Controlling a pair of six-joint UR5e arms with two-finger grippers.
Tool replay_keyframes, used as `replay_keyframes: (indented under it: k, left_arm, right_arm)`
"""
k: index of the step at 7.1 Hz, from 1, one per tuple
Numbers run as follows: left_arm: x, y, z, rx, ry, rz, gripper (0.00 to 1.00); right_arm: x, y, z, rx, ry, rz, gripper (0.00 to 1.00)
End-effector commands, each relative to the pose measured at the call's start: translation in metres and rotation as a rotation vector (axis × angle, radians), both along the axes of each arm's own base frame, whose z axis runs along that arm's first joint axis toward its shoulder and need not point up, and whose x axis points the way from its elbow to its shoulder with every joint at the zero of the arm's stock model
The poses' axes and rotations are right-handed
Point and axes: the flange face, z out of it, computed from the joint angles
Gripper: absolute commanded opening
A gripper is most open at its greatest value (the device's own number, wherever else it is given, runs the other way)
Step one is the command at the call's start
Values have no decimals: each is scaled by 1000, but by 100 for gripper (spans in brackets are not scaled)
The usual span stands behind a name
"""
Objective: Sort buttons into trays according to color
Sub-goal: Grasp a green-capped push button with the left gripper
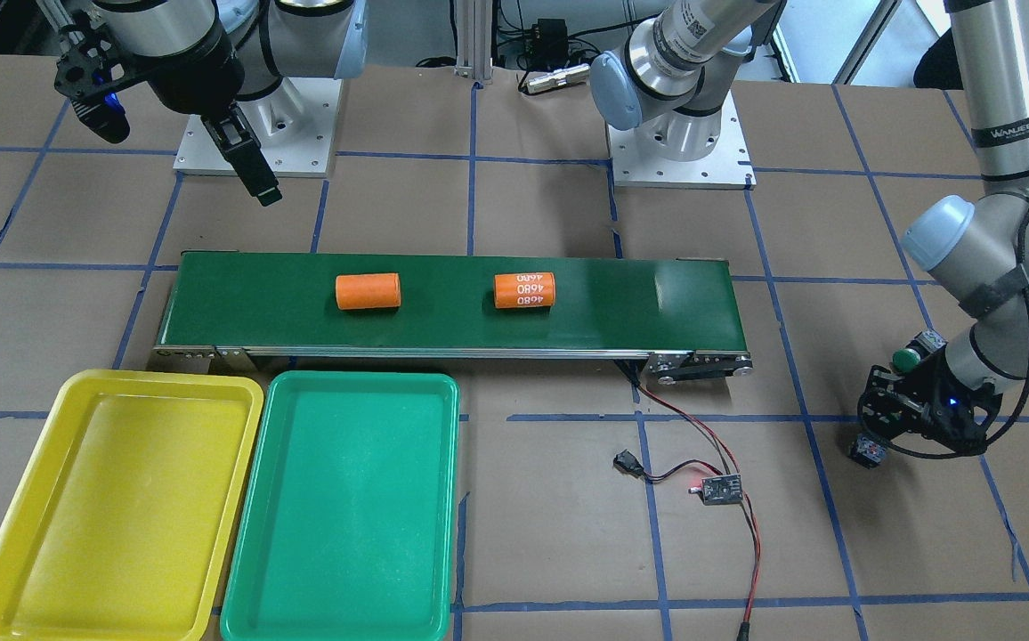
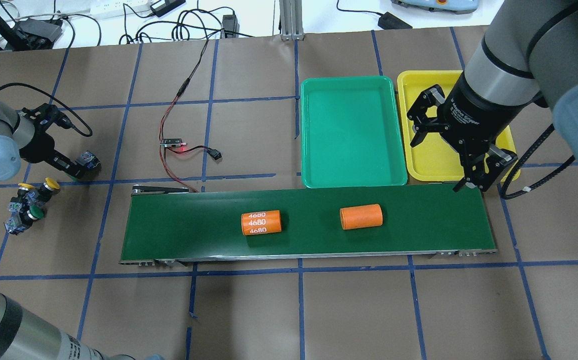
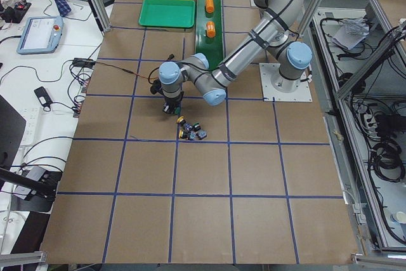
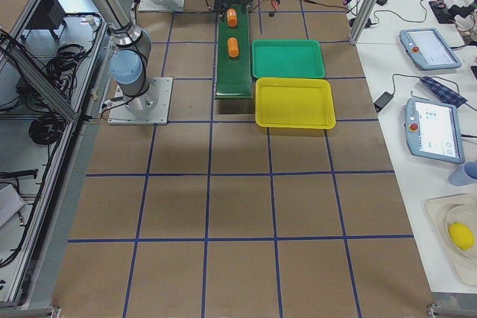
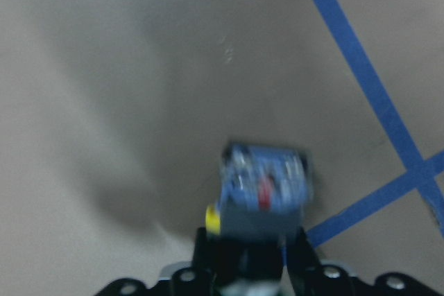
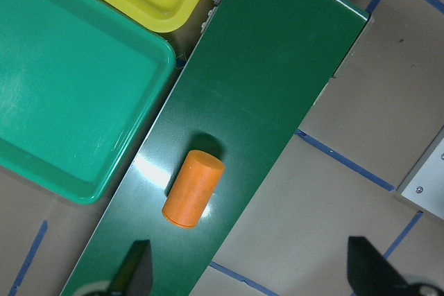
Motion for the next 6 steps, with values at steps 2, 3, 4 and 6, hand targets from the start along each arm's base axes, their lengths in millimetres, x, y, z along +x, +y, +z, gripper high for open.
replay_keyframes:
  k: [2,3,4,6]
  left_arm:
    - [-84,10,80,6,11,-209,16]
    - [-116,22,103,-2,13,-331,7]
    - [-151,29,123,-28,-1,-492,5]
    - [-244,72,108,15,47,-718,5]
  right_arm:
    - [0,1,2,-3,-2,-8,100]
    - [0,0,0,-2,-2,-9,100]
    - [0,2,2,-8,-1,-9,100]
    - [-1,-1,-1,0,7,-12,100]
